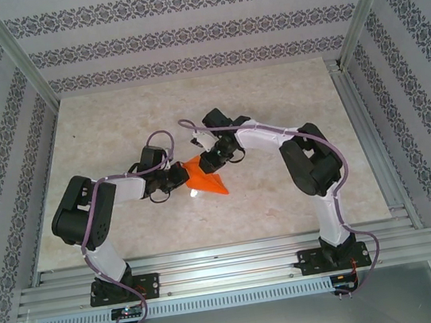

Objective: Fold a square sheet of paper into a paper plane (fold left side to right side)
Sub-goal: Fourth fold the wing at the center of the table.

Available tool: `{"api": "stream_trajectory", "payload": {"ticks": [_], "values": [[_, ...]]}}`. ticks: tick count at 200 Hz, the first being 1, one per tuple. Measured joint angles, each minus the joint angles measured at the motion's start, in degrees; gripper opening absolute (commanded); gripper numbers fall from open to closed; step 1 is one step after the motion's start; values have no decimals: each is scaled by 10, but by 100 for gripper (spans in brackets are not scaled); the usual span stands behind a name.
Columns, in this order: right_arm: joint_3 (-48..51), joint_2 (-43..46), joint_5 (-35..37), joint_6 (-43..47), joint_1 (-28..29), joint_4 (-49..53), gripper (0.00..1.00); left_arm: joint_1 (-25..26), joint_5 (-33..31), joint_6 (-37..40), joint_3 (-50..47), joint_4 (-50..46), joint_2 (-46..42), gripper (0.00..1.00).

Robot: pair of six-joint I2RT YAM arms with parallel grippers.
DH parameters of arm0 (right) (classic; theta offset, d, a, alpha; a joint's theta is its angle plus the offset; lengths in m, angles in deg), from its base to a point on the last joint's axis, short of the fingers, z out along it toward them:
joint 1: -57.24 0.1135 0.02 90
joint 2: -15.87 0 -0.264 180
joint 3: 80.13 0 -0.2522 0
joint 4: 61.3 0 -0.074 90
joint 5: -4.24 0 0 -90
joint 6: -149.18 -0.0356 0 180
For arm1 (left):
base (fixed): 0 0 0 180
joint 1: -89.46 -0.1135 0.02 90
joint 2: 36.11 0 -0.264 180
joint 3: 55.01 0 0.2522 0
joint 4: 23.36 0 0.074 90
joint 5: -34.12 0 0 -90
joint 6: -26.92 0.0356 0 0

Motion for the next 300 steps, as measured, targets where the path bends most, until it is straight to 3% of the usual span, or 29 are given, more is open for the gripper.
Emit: {"api": "stream_trajectory", "payload": {"ticks": [116, 300], "values": [[48, -13, -94, -18, -15, -48, 12, 0, 0, 0, 0, 0, 1, 0], [-3, -57, -87, 7, -35, -3, 11, 0, -2, 1, 0, 0, 1, 0]]}}
